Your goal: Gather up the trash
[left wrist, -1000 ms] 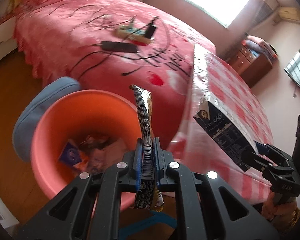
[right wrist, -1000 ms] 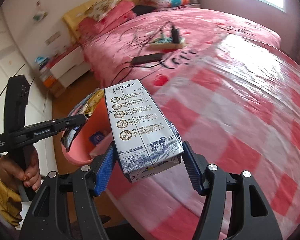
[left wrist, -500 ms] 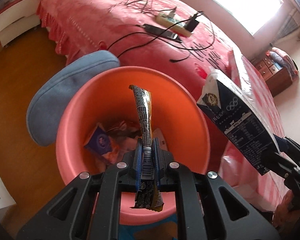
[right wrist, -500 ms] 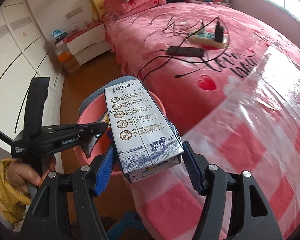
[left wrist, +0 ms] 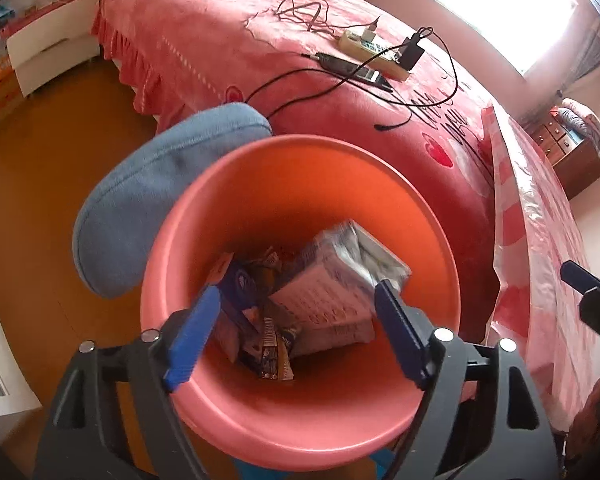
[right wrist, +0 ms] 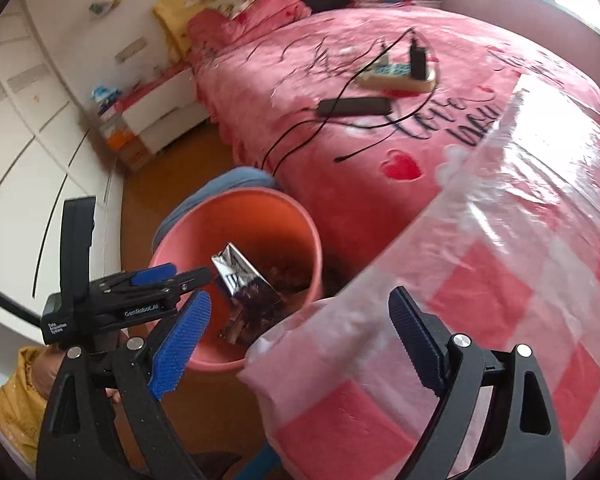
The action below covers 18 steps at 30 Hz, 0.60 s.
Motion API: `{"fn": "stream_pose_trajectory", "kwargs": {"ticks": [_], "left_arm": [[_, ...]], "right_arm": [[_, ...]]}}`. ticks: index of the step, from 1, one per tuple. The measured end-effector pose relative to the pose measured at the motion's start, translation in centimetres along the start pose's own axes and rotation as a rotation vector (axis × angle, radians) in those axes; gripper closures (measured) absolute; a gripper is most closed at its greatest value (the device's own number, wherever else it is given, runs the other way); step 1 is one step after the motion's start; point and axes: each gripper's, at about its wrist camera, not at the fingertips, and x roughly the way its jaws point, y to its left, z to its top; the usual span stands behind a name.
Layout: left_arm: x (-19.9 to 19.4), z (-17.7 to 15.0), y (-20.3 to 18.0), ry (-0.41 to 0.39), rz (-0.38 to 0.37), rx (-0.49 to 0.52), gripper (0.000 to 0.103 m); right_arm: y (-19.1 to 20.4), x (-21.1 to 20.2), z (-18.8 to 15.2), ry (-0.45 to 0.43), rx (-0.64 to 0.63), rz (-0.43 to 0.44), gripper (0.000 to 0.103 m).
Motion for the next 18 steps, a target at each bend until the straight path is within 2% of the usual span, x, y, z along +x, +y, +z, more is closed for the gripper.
{"fn": "stream_pose_trajectory", "kwargs": {"ticks": [3, 8, 11, 18], "left_arm": [[-0.3, 0.4, -0.4, -0.009, 0.022, 0.01, 0.017], [-1.0, 0.9, -1.4, -0.033, 0.053, 0.052, 0.016], [-1.6, 1.1, -2.1, -0.053, 0.045, 0.064, 0.016], [-2.6, 1.7, -4.5, -0.094, 0.056, 0.102, 0.013]], "right_arm": [[-1.5, -1.2, -0.3, -0.032, 0.051, -0.002, 0.013], [-3.7, -3.0, -0.9, -0.084, 0.119, -0.004, 0.013], [-4.8, -3.9, -1.4, -0.106, 0.152, -0.01, 0.013], [-6.7, -4.8, -2.5, -0.118, 0.195, -0.03, 0.013]]}}
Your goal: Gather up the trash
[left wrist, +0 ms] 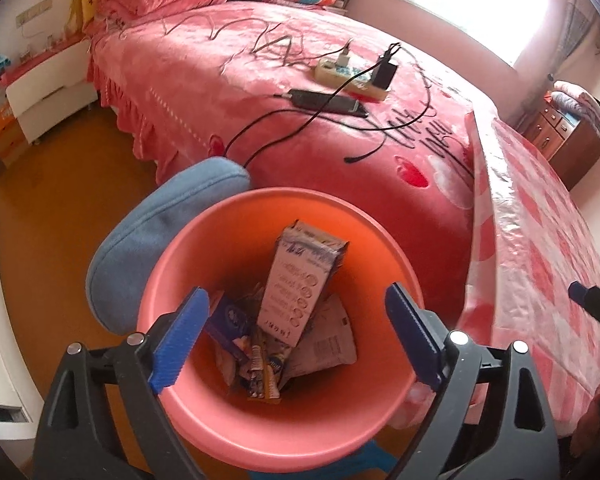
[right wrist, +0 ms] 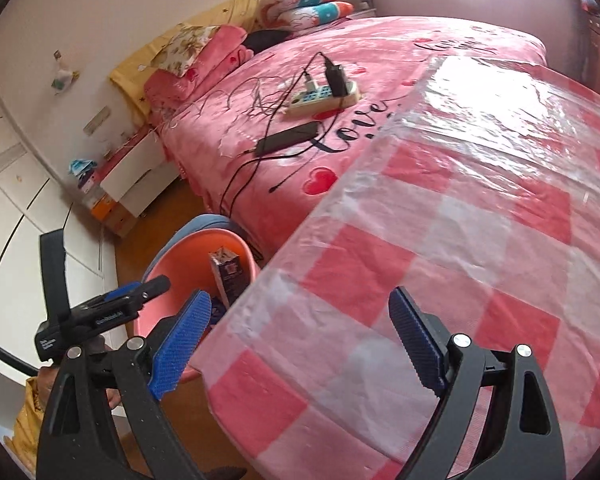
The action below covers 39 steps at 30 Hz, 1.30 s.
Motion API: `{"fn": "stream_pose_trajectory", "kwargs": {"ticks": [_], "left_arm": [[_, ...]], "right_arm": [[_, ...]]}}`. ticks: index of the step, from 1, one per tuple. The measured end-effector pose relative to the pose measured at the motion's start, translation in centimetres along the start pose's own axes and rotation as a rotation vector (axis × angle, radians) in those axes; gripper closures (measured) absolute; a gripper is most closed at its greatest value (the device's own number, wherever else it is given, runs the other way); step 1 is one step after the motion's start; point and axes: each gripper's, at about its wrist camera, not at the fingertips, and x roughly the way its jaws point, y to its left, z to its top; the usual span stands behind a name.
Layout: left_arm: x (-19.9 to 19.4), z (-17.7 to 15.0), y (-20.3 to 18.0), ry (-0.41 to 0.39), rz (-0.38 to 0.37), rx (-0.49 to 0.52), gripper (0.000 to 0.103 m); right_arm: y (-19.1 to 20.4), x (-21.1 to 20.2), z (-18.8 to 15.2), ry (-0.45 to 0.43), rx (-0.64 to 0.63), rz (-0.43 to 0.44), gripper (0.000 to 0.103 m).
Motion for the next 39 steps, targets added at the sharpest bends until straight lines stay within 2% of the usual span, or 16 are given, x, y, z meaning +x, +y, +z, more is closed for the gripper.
{"fn": "stream_pose_trajectory", "kwargs": {"ticks": [15, 32, 39], "left_arm": [[-2.3, 1.7, -6.9, -0.069, -0.028, 0.112, 0.012], [-3.8, 2.4, -15.8, -0.127, -0.093, 0.262, 0.011], [-3.9, 2.1, -19.4, -0.141, -0.119, 0.312, 0.01]], "right_arm": [[-3.7, -3.6, -0.8, -0.089, 0.063, -0.026, 0.013], [-9.3, -8.9, -1.7, -0.235, 0.126, -0.158, 0.013], [-11.8, -10.7, -2.0, -0.277, 0.172, -0.184, 0.013]]}}
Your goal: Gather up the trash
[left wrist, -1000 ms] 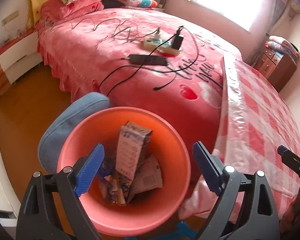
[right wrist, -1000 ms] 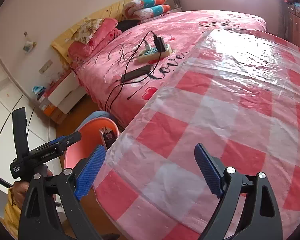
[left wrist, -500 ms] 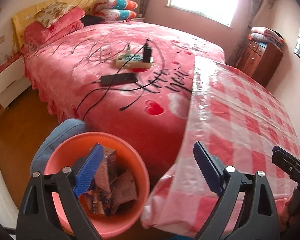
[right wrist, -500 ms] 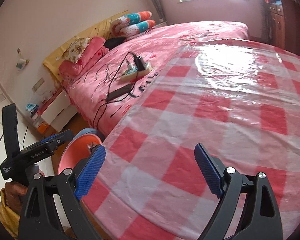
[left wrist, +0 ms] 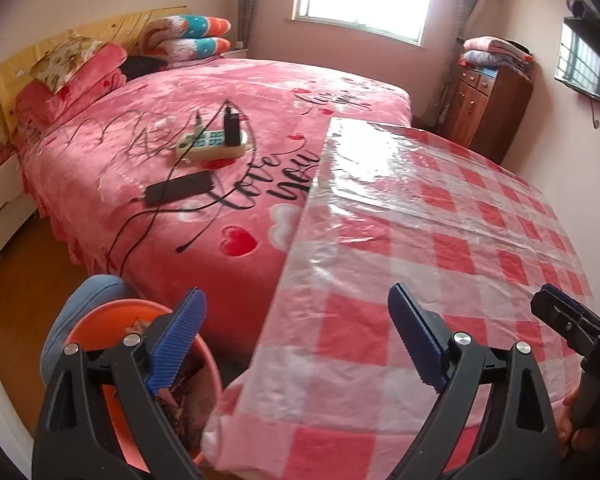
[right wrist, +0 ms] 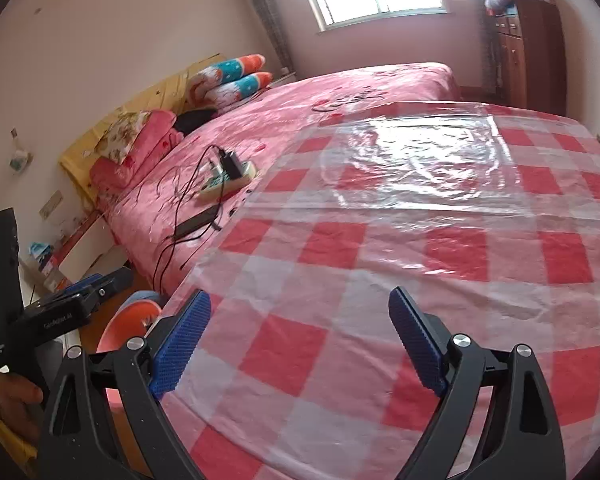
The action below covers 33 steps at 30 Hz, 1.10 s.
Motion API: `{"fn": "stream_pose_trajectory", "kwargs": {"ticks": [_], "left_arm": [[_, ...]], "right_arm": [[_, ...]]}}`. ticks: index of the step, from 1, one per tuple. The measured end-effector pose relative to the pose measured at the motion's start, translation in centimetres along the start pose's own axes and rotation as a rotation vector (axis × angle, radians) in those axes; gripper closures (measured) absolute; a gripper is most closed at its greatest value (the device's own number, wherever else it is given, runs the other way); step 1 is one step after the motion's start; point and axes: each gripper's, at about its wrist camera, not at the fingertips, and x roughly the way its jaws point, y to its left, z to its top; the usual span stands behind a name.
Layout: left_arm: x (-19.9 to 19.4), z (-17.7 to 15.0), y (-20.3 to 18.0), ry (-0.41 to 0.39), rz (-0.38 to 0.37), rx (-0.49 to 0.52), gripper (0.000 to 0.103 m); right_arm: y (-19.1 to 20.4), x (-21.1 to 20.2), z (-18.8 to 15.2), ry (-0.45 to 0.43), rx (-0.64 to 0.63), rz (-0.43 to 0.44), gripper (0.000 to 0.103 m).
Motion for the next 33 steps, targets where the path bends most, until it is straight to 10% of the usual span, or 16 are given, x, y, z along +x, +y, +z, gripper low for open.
{"fn": "stream_pose_trajectory", "kwargs": {"ticks": [33], "left_arm": [[3.2, 0.9, -16.6, -0.01, -0.136, 0.206, 0.009]], "right_arm": [[-11.2, -6.5, 0.4, -0.21, 0.097, -0.322, 0.013]]}}
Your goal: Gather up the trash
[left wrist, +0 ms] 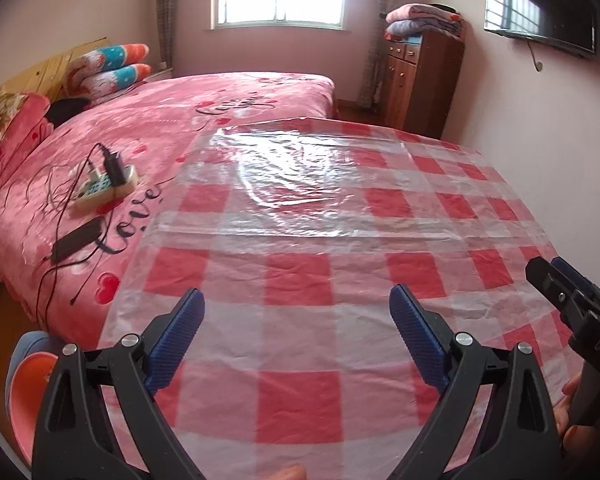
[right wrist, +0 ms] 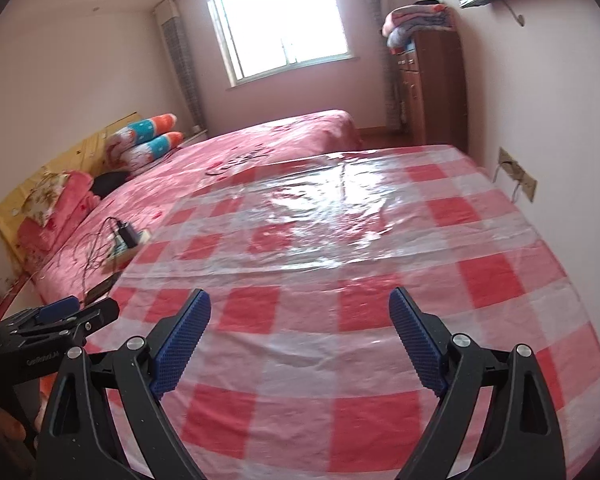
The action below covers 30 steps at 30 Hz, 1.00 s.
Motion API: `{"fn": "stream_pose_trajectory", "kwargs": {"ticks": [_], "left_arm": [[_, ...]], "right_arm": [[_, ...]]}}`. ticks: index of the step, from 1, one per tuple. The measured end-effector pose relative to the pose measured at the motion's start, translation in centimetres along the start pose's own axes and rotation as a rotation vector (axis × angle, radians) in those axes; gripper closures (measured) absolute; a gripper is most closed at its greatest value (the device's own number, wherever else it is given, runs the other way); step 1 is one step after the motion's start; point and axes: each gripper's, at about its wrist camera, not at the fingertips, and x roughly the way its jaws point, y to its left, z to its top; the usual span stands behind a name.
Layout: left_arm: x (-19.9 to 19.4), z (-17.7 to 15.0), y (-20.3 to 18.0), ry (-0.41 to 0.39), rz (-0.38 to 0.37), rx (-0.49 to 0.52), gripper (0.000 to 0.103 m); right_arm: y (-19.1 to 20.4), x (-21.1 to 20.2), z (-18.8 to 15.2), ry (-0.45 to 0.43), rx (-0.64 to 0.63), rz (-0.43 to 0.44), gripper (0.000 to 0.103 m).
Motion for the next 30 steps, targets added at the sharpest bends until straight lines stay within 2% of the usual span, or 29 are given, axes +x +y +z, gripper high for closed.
{"fn": "stream_pose_trajectory", "kwargs": {"ticks": [7, 15, 30], "left_arm": [[0.3, 0.2, -1.8, -0.014, 0.001, 0.01, 0.009], [0.5, 0.3, -2.8, -0.009, 0.025, 0.018, 0.009], [0.1, 0.2, -3.7, -0.033, 0.012, 0.028, 0.009]], "right_arm": [[-1.2, -0.3, -0.1, -0.021, -0.024, -0.058, 0.013], [-1.3, -0.5, -0.2, -0.03, -0.034, -0.066, 0.013], [-1.2, -0.5, -0.3, -0.035, -0.046, -0.076, 0.013]]}}
